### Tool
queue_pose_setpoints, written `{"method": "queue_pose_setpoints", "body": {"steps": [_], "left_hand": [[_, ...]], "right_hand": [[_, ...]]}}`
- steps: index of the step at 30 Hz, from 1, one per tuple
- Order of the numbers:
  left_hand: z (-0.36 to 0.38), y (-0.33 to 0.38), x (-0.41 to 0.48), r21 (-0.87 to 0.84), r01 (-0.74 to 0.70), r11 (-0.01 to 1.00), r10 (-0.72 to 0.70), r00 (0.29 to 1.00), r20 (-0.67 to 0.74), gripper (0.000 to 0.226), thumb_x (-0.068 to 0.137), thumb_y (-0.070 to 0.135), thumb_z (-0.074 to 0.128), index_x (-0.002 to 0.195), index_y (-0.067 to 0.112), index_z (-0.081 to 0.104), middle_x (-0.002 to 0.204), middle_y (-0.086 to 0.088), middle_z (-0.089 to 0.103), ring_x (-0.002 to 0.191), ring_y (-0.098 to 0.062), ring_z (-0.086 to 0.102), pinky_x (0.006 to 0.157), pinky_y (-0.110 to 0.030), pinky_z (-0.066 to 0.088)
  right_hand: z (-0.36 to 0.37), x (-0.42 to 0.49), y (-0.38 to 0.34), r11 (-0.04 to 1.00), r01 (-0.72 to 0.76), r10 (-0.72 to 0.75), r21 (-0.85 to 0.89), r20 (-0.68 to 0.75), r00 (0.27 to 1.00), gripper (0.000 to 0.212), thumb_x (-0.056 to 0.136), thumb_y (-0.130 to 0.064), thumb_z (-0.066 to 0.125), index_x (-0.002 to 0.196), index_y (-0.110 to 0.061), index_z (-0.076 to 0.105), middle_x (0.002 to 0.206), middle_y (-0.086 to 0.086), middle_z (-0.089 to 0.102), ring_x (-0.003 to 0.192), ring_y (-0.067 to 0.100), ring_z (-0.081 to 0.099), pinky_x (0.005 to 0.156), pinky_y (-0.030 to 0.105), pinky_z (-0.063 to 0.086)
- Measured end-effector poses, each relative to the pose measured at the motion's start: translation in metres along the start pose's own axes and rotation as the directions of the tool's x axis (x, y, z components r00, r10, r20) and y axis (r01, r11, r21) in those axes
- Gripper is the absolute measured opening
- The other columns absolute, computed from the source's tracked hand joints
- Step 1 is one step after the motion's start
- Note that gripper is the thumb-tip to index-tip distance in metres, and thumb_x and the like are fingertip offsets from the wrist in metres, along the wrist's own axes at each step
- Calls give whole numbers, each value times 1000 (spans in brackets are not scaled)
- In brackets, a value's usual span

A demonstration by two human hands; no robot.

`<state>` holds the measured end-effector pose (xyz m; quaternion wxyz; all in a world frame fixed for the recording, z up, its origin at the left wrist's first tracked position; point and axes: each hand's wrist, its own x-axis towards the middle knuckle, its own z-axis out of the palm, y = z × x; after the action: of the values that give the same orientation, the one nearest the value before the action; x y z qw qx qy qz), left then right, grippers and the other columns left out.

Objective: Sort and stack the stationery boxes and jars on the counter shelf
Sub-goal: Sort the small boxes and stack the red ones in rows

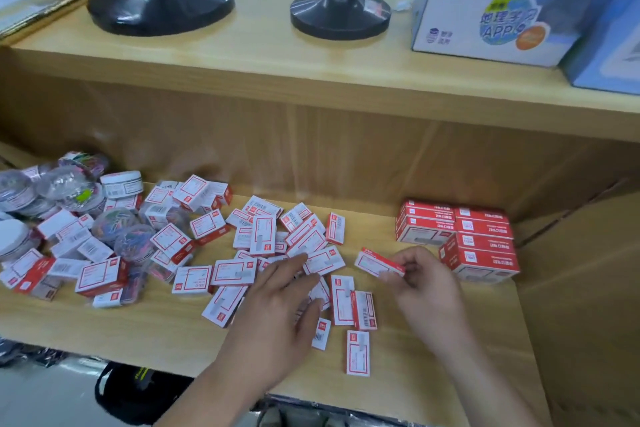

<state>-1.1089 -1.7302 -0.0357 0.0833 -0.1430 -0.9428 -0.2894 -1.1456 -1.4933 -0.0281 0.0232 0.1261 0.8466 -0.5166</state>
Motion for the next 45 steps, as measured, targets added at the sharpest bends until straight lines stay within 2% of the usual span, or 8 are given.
{"method": "queue_pose_setpoints", "body": {"steps": [4,8,16,20,25,34,40,45], "left_hand": [[-3,6,34,12,-8,1000,8,1000,8,31,88,27,69,118,21,74,134,-1,66,121,-26,61,98,-40,54],[-3,2,89,117,-35,993,23,995,100,33,91,26,70,122,18,70,130,-4,66,121,-29,59,99,-35,49],[14,-29,139,263,-140,954,50,946,321,53,90,64,55,120,22,67,106,0,66,106,-25,57,89,-36,47],[0,-44,142,212,-156,965,94,957,275,50,84,61,69,115,22,68,101,2,62,103,-23,55,88,-38,48],[-27,-53,130,-22,-111,994,112,992,52,16,86,28,74,101,24,70,91,12,60,91,-13,58,80,-36,50],[-57,-94,93,274,16,962,4,997,-71,25,92,32,65,114,20,71,108,2,67,99,-25,58,80,-36,49],[-58,-52,85,-176,-2,984,13,998,61,36,94,40,68,128,30,66,107,16,63,98,-6,60,83,-27,51],[-43,-28,84,-471,54,880,16,989,144,27,95,28,73,121,24,73,86,12,63,70,-5,56,69,-13,42]], "right_hand": [[-26,-3,-13,983,-21,27,183,-27,999,19,83,-3,79,87,-17,68,80,-8,76,73,9,71,70,34,56],[-35,-4,-21,970,-50,63,238,-49,997,17,83,-4,78,88,-17,69,75,-1,75,68,13,68,69,44,56],[-34,-4,-26,967,-71,99,243,-105,990,17,82,-5,80,92,-16,72,83,5,75,70,14,67,66,32,54],[-22,0,-31,963,-74,108,260,-118,987,15,84,-4,78,90,-16,71,83,9,74,65,15,63,69,38,54],[1,5,-40,953,-76,108,292,-95,990,15,85,-3,76,92,-15,71,85,15,73,62,14,62,61,32,54],[37,12,-54,970,-40,48,238,-29,998,15,80,-11,82,89,-20,74,84,10,73,74,25,67,76,46,57],[28,8,-72,981,92,-100,171,39,994,18,82,3,77,90,-13,74,82,2,75,70,5,65,65,16,52],[18,4,-75,981,110,-131,158,131,983,17,80,-1,80,88,-17,78,73,1,71,68,9,64,65,16,50]]}}
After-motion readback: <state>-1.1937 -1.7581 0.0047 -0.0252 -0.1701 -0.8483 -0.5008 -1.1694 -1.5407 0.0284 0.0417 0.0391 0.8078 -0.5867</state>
